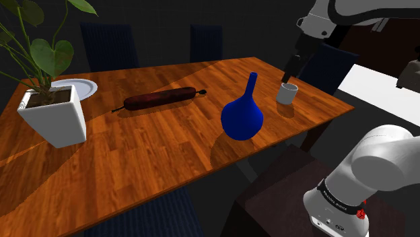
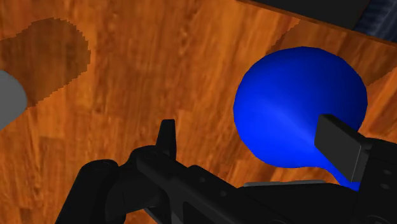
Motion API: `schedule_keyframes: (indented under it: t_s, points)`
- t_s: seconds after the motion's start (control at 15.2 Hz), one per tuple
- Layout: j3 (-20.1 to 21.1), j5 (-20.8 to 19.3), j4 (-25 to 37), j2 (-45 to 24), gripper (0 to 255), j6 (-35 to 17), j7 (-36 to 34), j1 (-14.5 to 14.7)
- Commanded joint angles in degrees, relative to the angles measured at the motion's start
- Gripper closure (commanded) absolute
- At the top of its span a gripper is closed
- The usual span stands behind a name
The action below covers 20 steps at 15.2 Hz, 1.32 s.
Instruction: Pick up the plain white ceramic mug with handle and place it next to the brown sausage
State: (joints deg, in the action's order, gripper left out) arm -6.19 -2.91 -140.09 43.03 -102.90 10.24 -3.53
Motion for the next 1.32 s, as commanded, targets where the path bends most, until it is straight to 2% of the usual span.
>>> schedule_keyframes:
  t_s: [0.0,0.66,0.99,1.25]
  points:
    - [-2.3,-1.2,0.6,-2.9,0,-2.0,2.5,-0.7]
    - [-13.4,-4.1,4.9,-17.7,0,-11.5,14.6,-3.1]
    - [-18.7,-2.6,9.6,-27.1,0,-15.5,21.3,-3.6]
    - [-22.5,0.5,14.5,-35.5,0,-18.0,27.5,-3.9]
